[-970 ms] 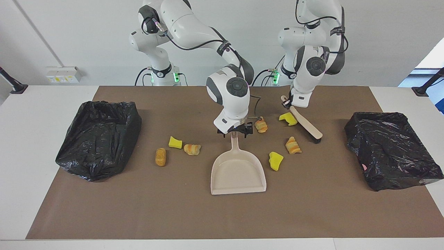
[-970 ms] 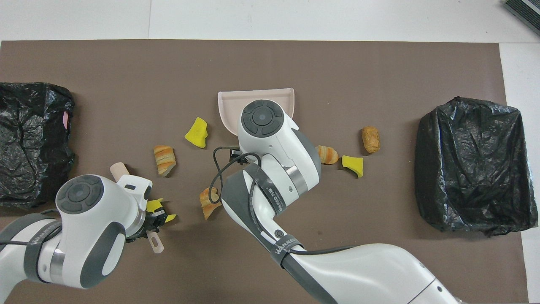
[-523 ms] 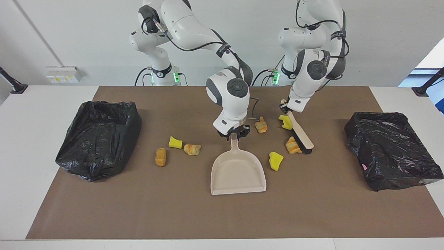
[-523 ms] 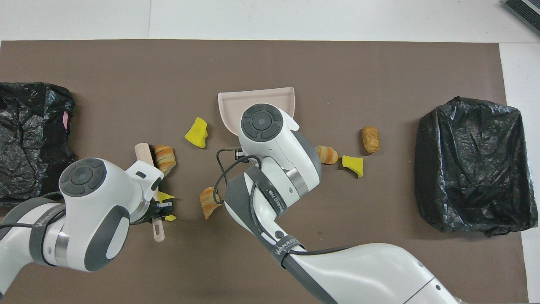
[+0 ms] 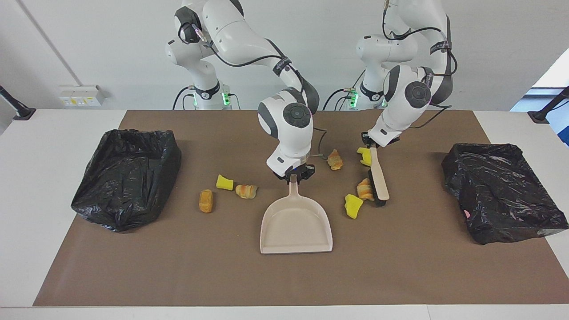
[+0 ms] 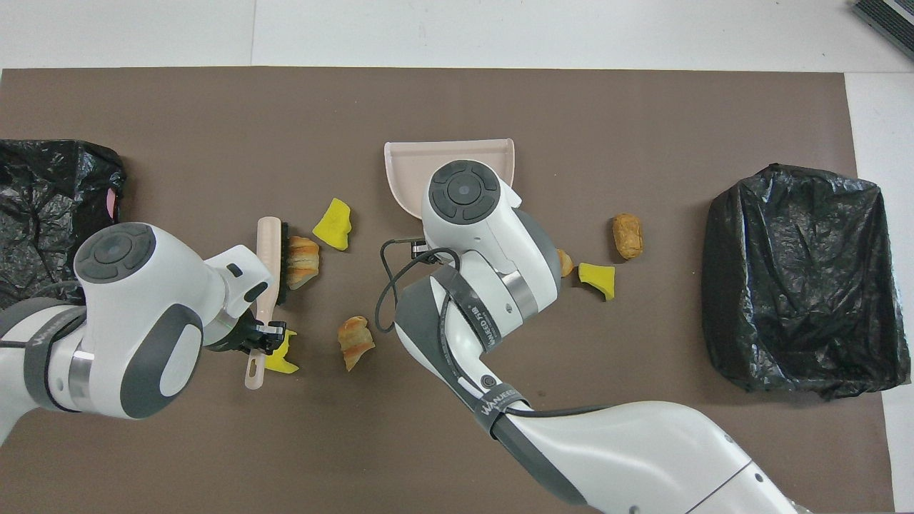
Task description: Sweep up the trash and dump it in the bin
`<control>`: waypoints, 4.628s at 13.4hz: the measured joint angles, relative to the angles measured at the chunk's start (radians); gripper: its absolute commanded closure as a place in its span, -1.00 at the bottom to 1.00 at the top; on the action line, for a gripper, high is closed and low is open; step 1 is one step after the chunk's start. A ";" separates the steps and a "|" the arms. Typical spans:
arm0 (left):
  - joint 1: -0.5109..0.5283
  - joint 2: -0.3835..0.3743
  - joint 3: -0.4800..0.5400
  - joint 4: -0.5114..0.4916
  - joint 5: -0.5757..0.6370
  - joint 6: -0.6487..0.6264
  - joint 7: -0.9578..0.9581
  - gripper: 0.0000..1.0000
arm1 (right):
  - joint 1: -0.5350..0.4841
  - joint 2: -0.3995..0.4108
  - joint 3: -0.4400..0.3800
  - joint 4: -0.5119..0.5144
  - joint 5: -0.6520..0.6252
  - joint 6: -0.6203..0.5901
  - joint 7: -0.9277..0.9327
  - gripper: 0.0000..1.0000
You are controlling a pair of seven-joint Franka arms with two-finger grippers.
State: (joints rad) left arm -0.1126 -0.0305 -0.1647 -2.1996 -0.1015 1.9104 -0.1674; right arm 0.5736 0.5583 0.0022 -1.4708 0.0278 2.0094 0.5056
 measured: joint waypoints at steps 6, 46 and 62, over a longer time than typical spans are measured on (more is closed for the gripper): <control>0.020 -0.029 0.005 0.075 0.000 -0.187 -0.046 1.00 | -0.006 -0.078 -0.001 0.001 0.001 -0.066 -0.256 1.00; -0.186 0.027 -0.111 0.023 -0.001 -0.112 0.194 1.00 | 0.107 -0.501 0.005 -0.680 -0.096 0.036 -0.934 1.00; -0.115 -0.238 -0.094 -0.128 -0.022 -0.365 -0.376 1.00 | 0.104 -0.501 0.005 -0.680 -0.097 0.037 -0.917 1.00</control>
State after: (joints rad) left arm -0.2275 -0.2681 -0.2589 -2.3272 -0.1235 1.5453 -0.5431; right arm 0.6781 0.0573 0.0072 -2.1512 -0.0695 2.0465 -0.4113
